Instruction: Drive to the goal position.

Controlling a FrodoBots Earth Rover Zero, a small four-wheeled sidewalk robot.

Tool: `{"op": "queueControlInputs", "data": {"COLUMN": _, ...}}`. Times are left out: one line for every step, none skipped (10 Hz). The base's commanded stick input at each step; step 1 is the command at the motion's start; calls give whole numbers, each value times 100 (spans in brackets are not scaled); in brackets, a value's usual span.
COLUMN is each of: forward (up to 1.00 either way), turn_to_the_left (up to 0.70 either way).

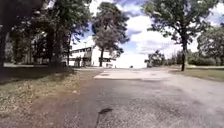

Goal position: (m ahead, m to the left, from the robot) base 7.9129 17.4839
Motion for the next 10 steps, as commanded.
{"op": "queueControlInputs", "data": {"forward": 70, "turn_to_the_left": 0}}
{"op": "queueControlInputs", "data": {"forward": 70, "turn_to_the_left": 0}}
{"op": "queueControlInputs", "data": {"forward": 70, "turn_to_the_left": 0}}
{"op": "queueControlInputs", "data": {"forward": 70, "turn_to_the_left": 0}}
{"op": "queueControlInputs", "data": {"forward": 70, "turn_to_the_left": 0}}
{"op": "queueControlInputs", "data": {"forward": 70, "turn_to_the_left": 0}}
{"op": "queueControlInputs", "data": {"forward": 70, "turn_to_the_left": 0}}
{"op": "queueControlInputs", "data": {"forward": 70, "turn_to_the_left": -28}}
{"op": "queueControlInputs", "data": {"forward": 70, "turn_to_the_left": -28}}
{"op": "queueControlInputs", "data": {"forward": 70, "turn_to_the_left": -28}}
